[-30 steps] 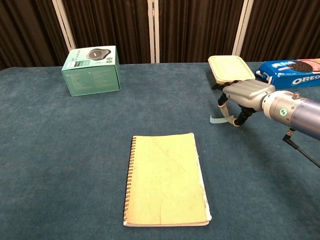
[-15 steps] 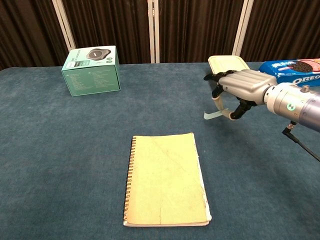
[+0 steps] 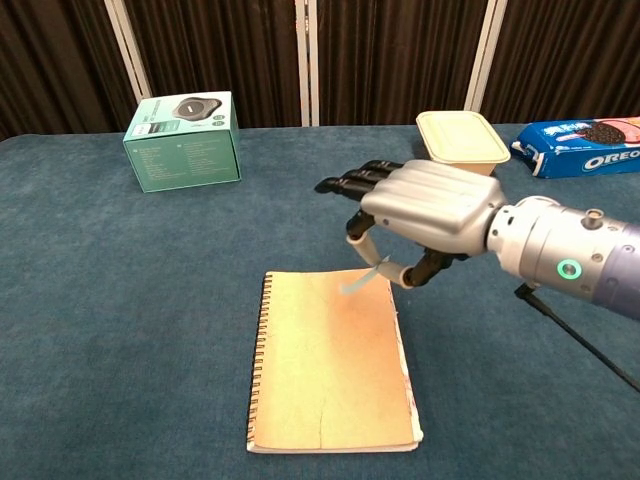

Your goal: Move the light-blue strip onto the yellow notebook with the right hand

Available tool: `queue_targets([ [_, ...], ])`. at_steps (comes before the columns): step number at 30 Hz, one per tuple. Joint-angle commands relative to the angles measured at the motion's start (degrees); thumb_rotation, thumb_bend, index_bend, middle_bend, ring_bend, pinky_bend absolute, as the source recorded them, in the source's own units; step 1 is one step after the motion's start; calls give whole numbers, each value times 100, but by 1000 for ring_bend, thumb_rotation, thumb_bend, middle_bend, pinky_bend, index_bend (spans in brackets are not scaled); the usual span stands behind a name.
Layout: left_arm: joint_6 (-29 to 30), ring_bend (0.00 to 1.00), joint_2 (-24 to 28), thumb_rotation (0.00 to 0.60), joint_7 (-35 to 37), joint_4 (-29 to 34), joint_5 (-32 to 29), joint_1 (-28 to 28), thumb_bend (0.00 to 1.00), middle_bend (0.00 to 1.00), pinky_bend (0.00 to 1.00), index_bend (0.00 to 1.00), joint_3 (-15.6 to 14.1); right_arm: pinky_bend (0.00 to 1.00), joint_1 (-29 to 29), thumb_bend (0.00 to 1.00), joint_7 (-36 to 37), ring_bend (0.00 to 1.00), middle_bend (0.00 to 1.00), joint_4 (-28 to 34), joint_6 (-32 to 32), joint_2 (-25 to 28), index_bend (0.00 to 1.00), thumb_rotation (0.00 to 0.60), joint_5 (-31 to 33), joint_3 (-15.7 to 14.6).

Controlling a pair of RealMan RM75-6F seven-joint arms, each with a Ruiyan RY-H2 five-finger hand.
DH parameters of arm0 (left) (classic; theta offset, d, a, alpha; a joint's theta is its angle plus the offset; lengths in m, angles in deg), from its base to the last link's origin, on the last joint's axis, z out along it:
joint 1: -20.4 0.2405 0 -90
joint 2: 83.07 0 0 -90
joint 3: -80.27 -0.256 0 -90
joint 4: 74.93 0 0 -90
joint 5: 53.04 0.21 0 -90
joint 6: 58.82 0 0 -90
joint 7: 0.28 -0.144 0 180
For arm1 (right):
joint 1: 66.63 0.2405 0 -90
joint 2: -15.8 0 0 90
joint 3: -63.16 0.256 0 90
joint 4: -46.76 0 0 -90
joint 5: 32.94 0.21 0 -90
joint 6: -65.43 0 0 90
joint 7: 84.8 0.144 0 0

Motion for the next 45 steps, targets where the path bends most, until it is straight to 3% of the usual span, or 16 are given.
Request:
queue_targets([
  [1, 6, 0, 7, 600, 10, 8, 9, 4, 0, 0, 0, 0, -5, 0, 144, 414, -312, 0, 0, 58, -133, -226, 693, 600, -99, -35],
  [16, -68, 0, 26, 600, 65, 5, -9, -15, 0, 0, 0, 0, -21, 0, 285, 412, -589, 0, 0, -740, -224, -918, 690, 600, 62, 166],
  [19, -59, 0, 30, 600, 72, 8, -10, -12, 0, 0, 0, 0, -16, 0, 271, 355, -608, 0, 0, -685, -327, -847, 595, 600, 145, 147],
  [22, -59, 0, 26, 600, 59, 3, -7, -14, 0, 0, 0, 0, -19, 0, 233, 198, -678, 0, 0, -476, -447, -689, 361, 600, 260, 111],
  [26, -67, 0, 16, 600, 29, 9, -6, -17, 0, 0, 0, 0, -28, 0, 97, 85, -1143, 0, 0, -20, -467, -333, 173, 600, 375, -23],
  [31, -44, 0, 9, 600, 6, 24, 18, -10, 0, 0, 0, 0, -40, 0, -104, 84, -1361, 0, 0, 551, -187, 124, 163, 600, 283, -149],
  [39, -217, 0, 44, 600, 119, 105, 137, -117, 4, 0, 0, 0, -85, 0, -711, 84, -981, 0, 0, 1331, 824, 1430, 137, 600, -180, -395],
  [42, -545, 0, 99, 600, 236, 221, 212, -324, 139, 0, 0, 1, -94, 0, -1011, 83, -559, 0, 0, 1439, 1233, 2001, 114, 600, -319, -515],
  [44, -1072, 0, 236, 600, 623, 552, 344, -635, 410, 0, 0, 44, -124, 0, -1340, 83, 3, 0, 0, 1419, 1655, 2411, 109, 600, -286, -552],
  [45, -1279, 0, 300, 600, 679, 660, 358, -767, 493, 0, 0, 70, -112, 0, -1456, 83, 230, 0, 0, 1377, 1798, 2529, 107, 600, -288, -569],
])
